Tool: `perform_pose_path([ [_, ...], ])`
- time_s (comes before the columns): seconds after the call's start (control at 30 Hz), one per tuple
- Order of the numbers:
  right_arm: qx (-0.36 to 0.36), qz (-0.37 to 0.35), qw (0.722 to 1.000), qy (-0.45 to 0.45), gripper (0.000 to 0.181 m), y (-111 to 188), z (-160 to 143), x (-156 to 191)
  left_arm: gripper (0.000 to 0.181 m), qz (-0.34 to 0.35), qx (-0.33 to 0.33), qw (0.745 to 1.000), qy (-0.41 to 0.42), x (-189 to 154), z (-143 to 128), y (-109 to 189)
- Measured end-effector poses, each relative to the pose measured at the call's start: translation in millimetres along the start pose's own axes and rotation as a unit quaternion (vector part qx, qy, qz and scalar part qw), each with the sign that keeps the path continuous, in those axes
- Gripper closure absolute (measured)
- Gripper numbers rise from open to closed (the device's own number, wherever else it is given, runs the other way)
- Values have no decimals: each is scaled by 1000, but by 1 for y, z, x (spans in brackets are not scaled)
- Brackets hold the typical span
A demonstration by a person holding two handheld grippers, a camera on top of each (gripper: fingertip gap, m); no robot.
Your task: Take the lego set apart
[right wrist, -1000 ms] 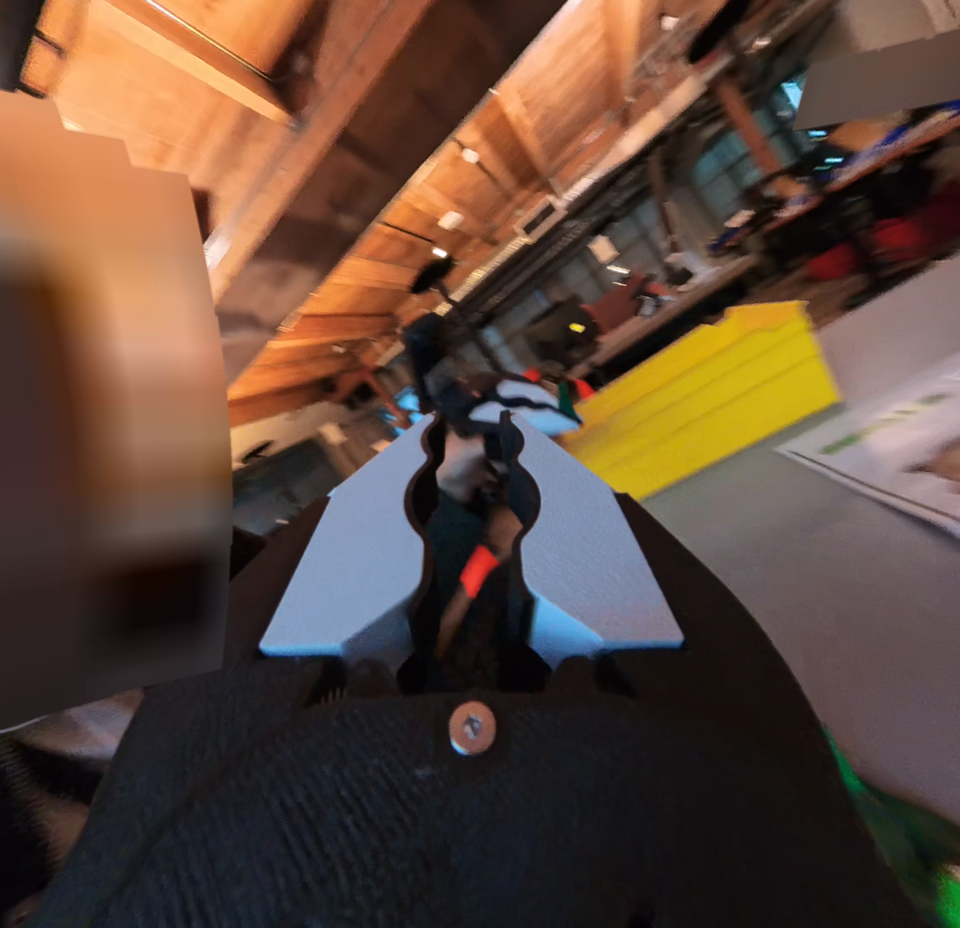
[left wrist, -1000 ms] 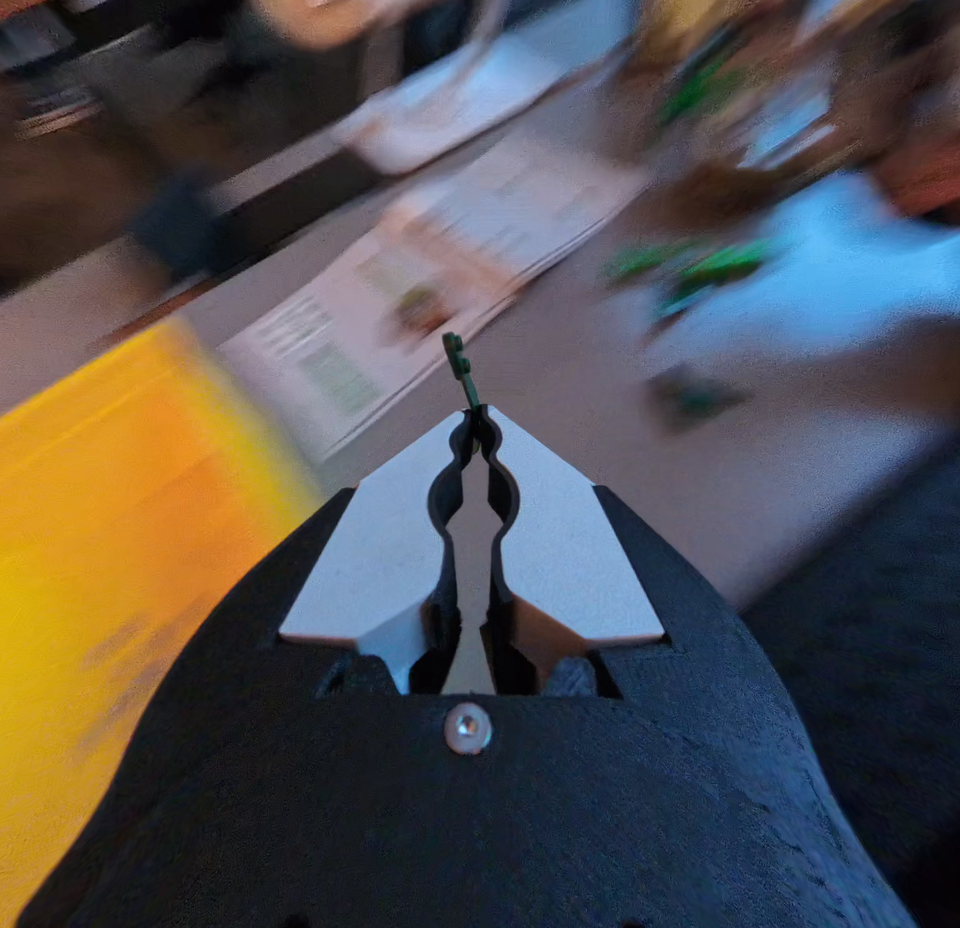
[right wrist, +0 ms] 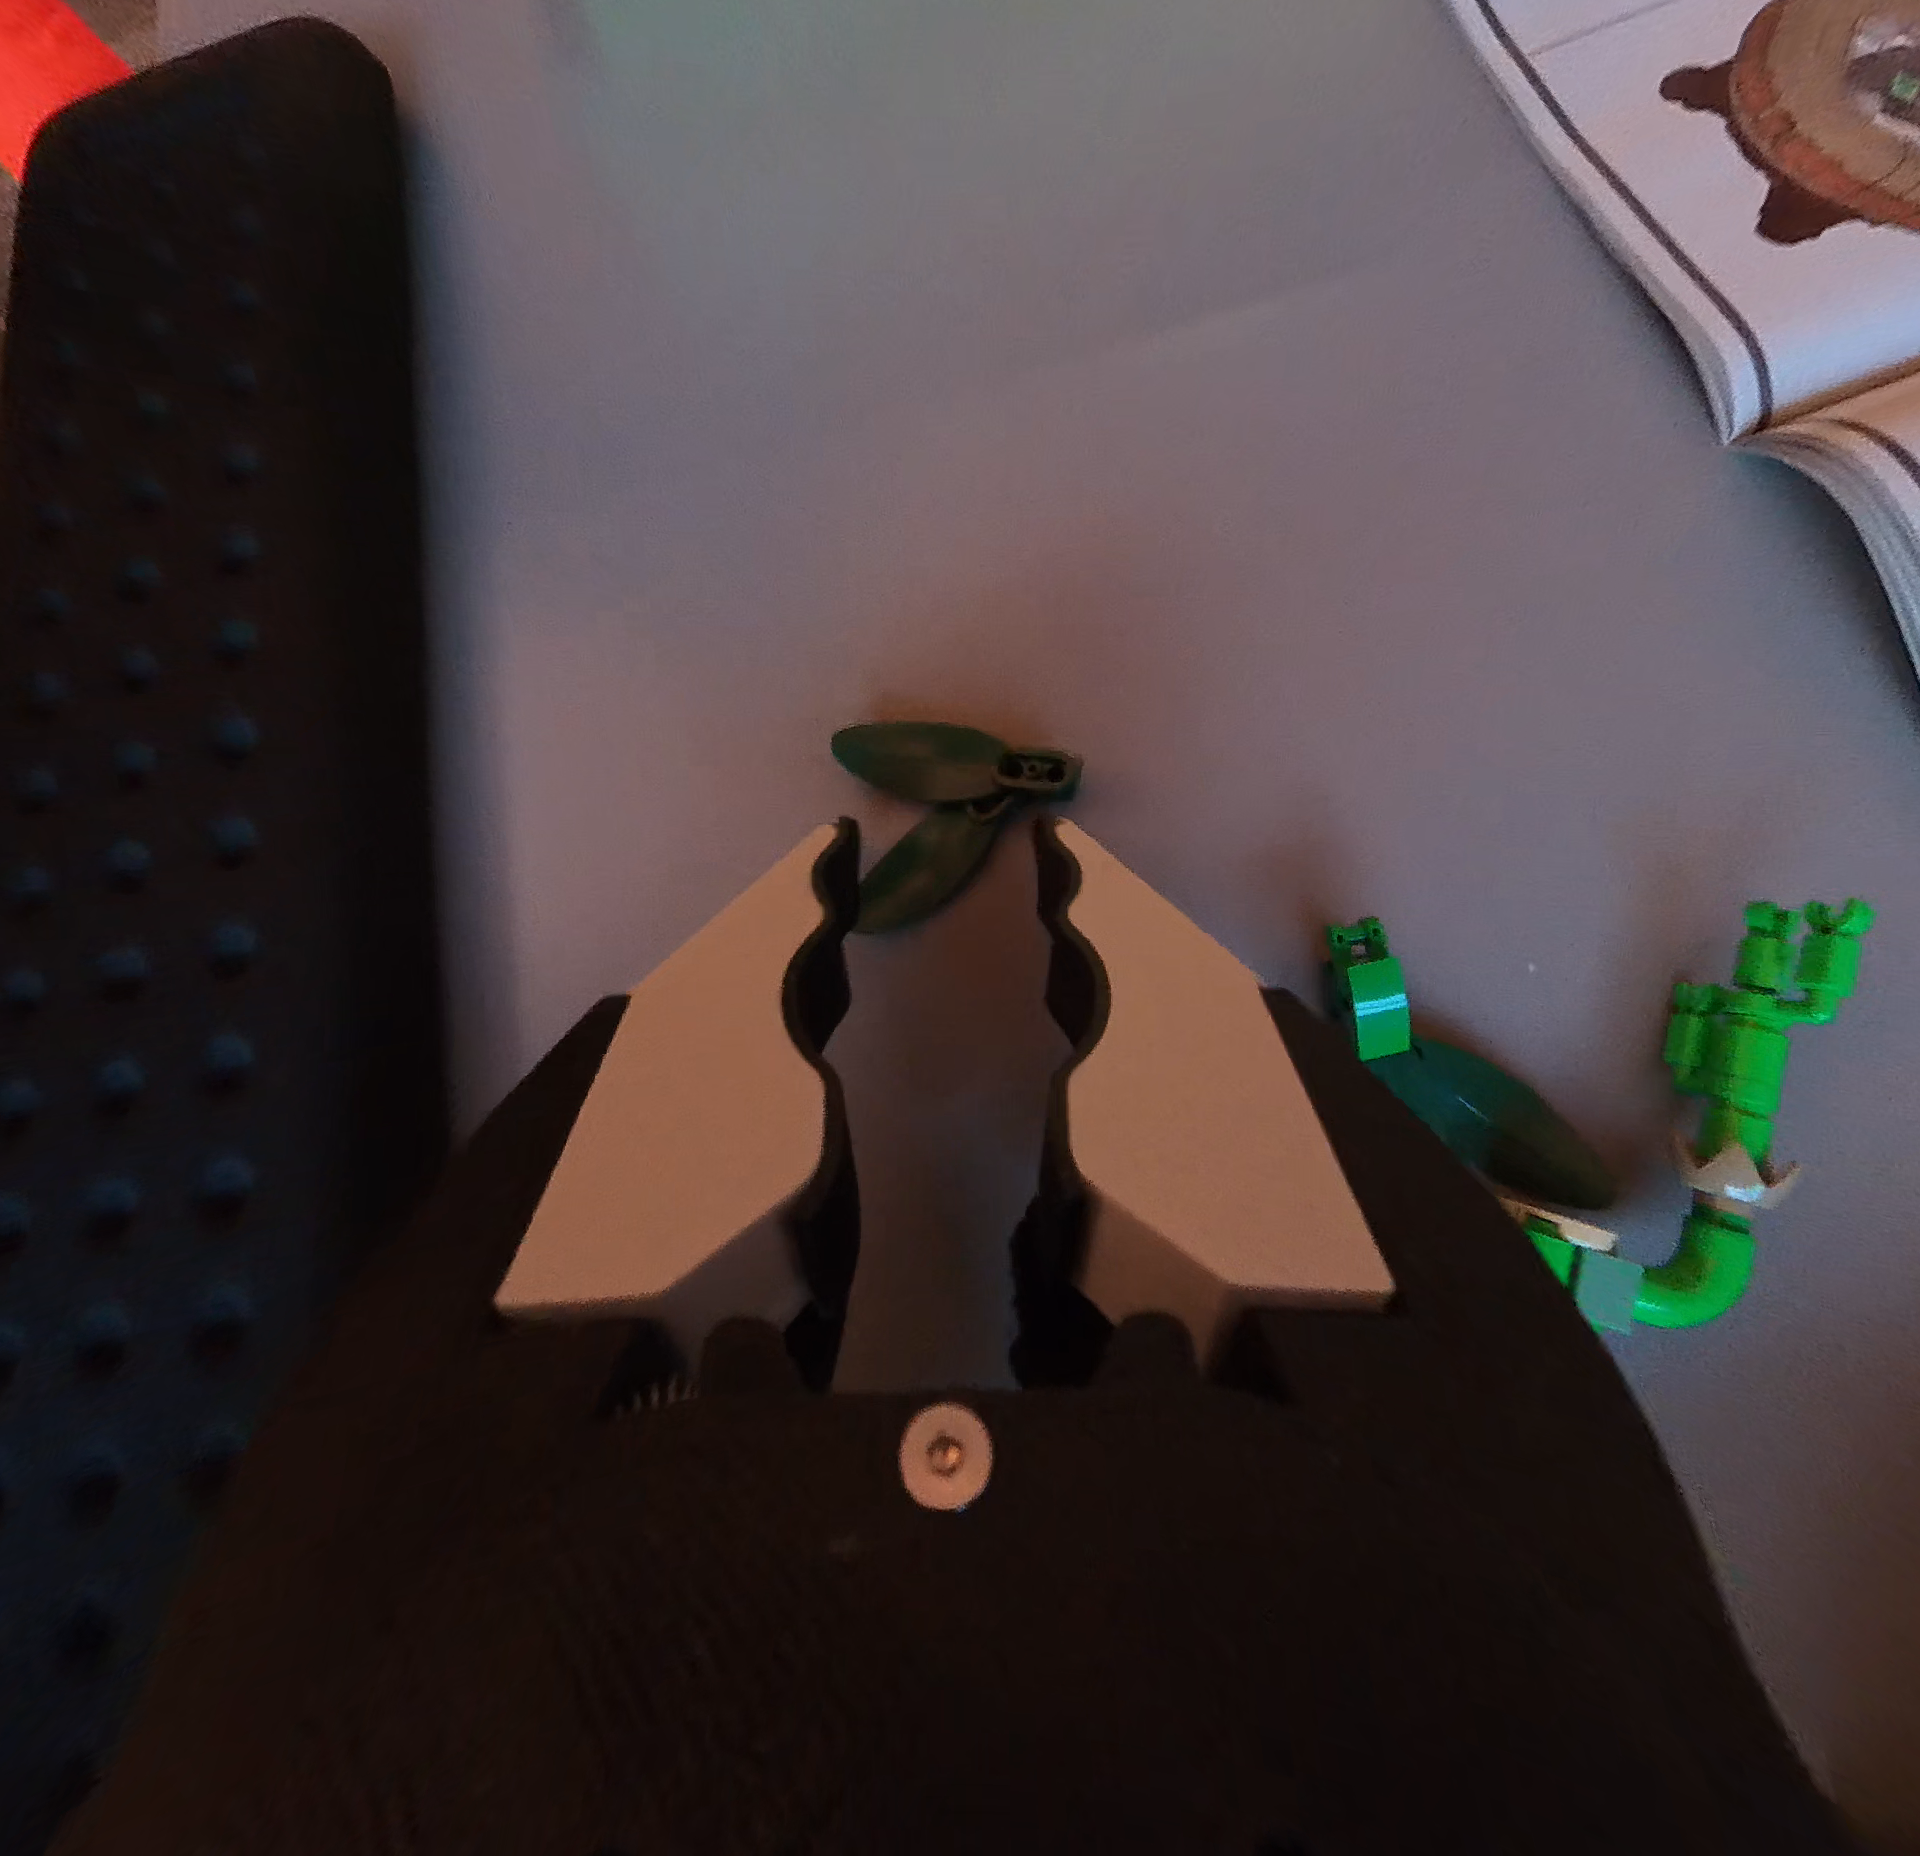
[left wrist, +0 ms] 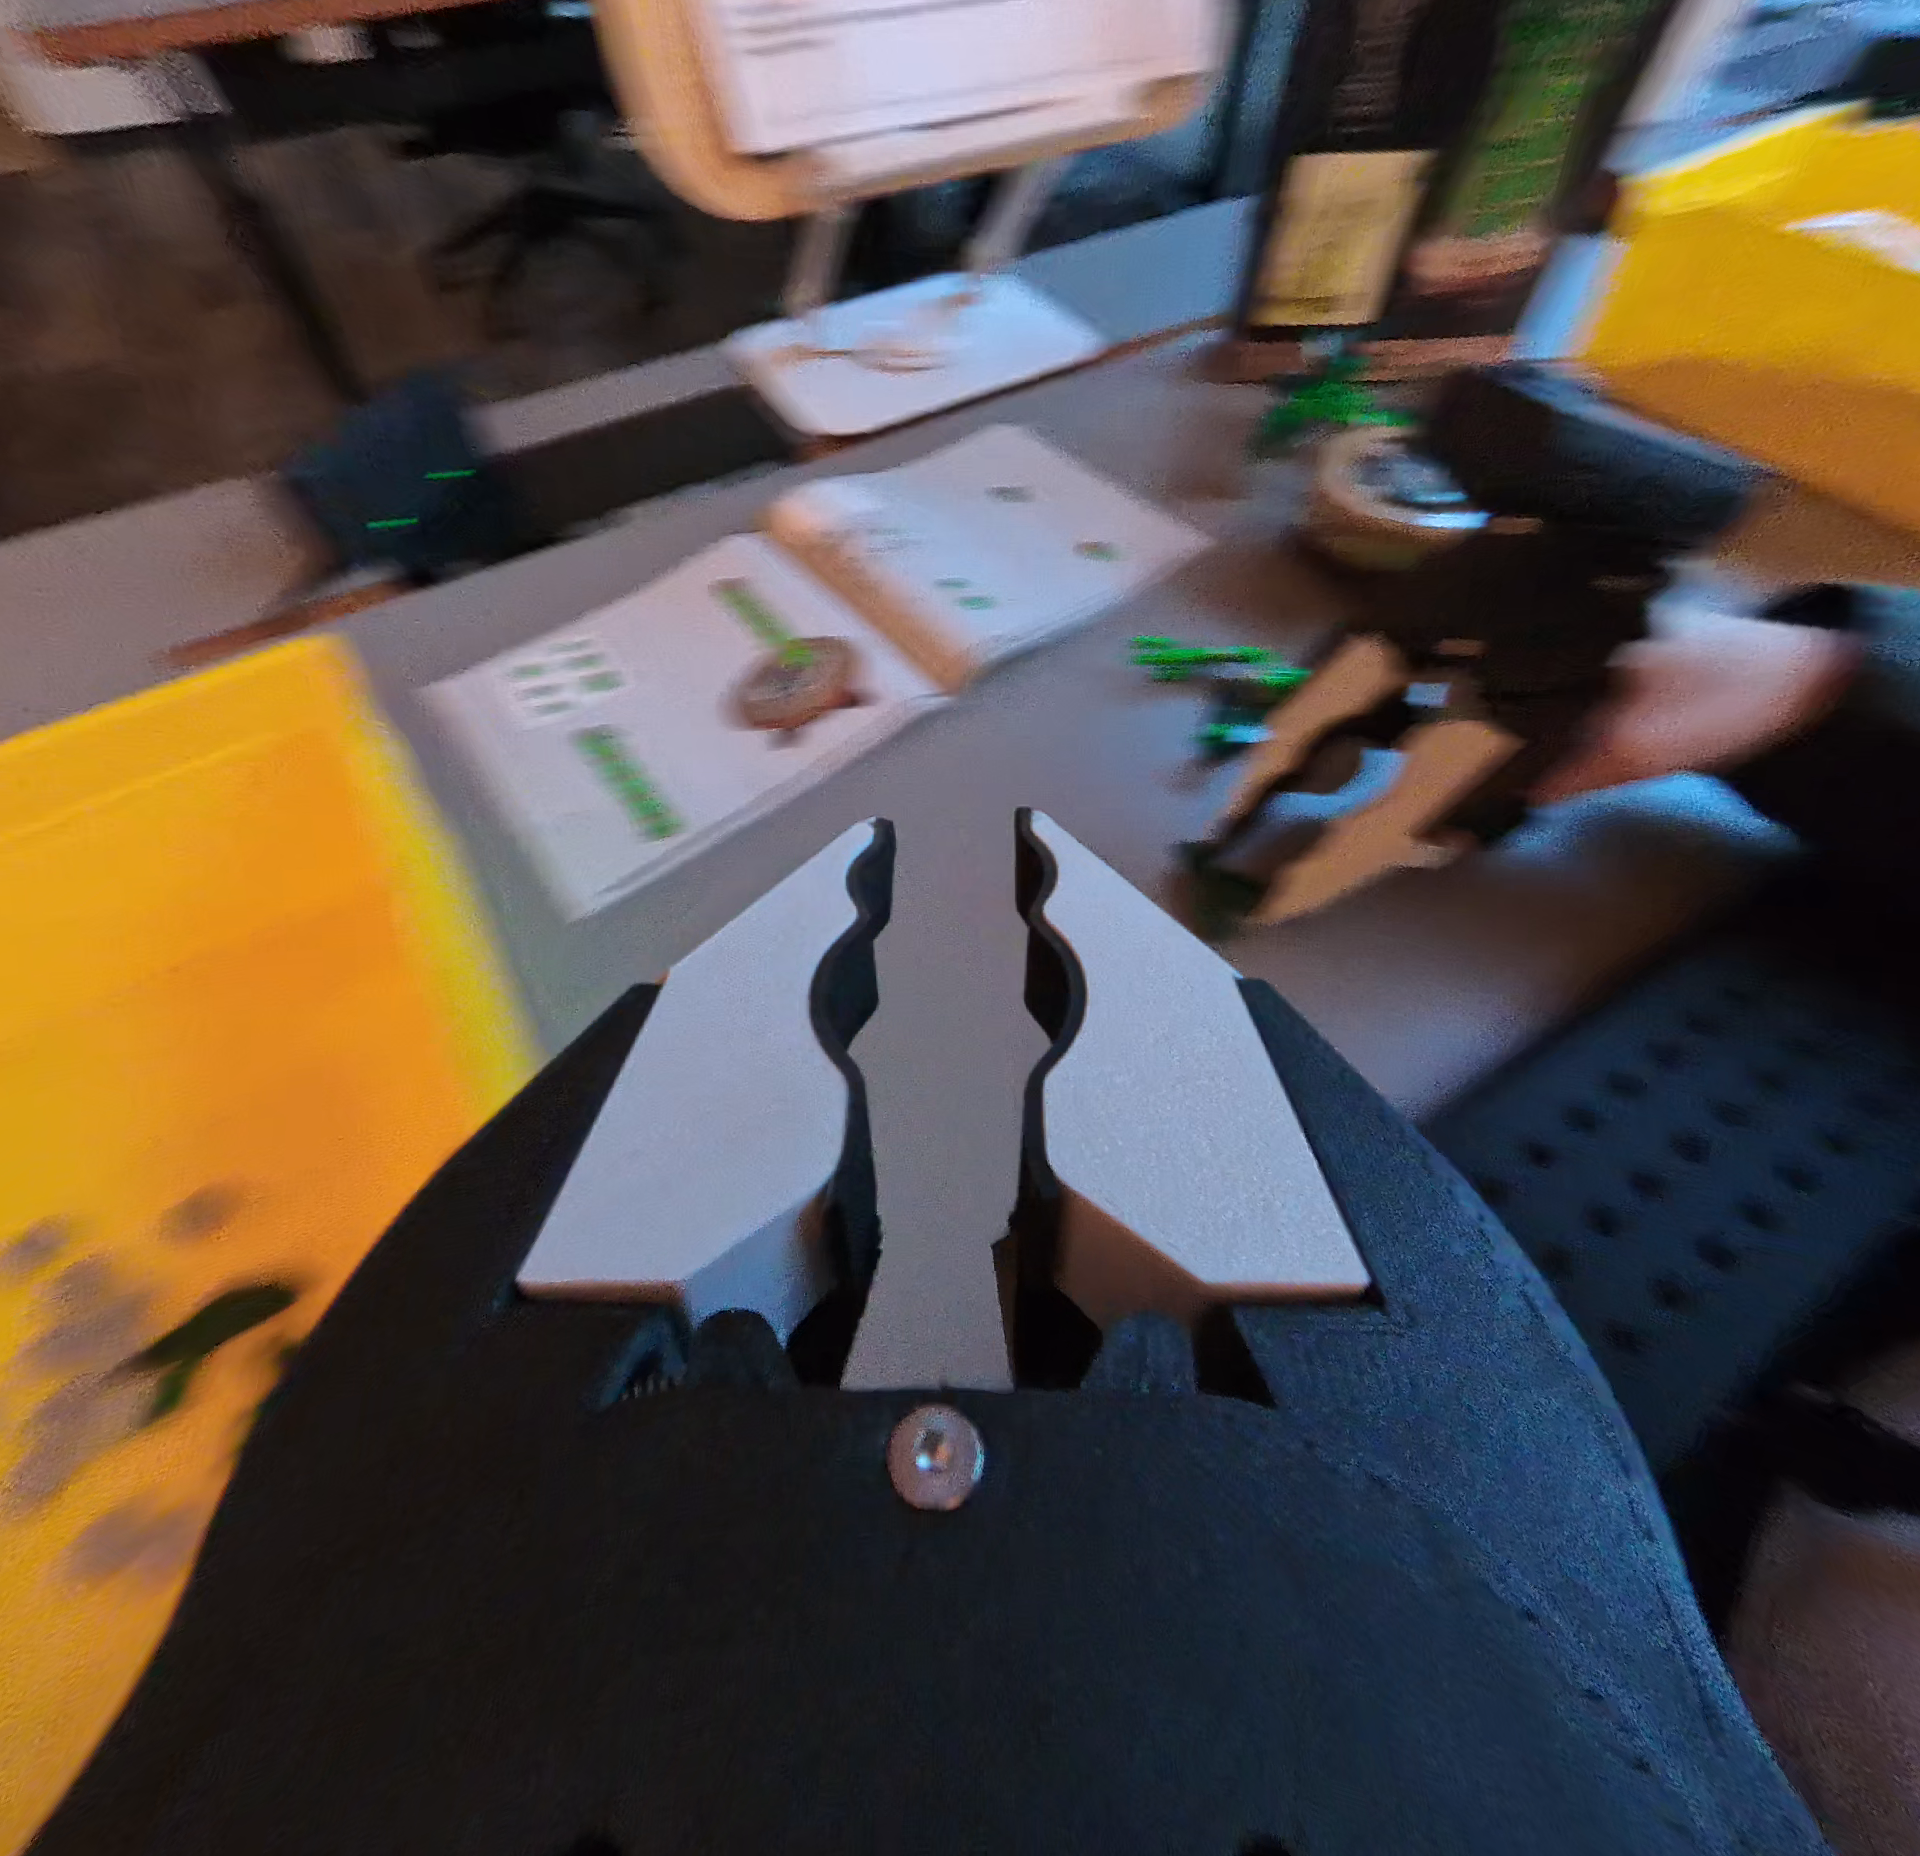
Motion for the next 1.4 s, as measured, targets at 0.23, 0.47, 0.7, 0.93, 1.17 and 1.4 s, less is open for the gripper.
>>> perform_pose_path([
  [0.23,2,8,1000,28,176,4,1,5,163,-120,95,985,-78,-71,-72,-98],
  [0.47,-61,-39,993,95,181,23,24,1,150,-277,81,952,101,-88,-69,-119],
  [0.7,-130,-3,989,64,181,38,43,7,153,-314,48,947,46,-93,-70,-114],
  [0.93,-169,35,983,69,173,45,49,16,181,-352,25,935,27,-104,-65,-101],
  [1.17,-176,83,975,103,180,46,48,35,181,-394,1,919,13,-112,-59,-87],
  [1.4,-185,75,970,139,181,54,53,44,172,-419,-33,907,15,-118,-51,-76],
])
Point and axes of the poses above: each gripper's, where its closed fingertips meet, y back along the fingers, z out of its top, x = y × z across the jaws, the point moved 1 cm from there along y, back along the fingers, and after that the axes turned 3 degrees about -z, right-handed, at the moved point
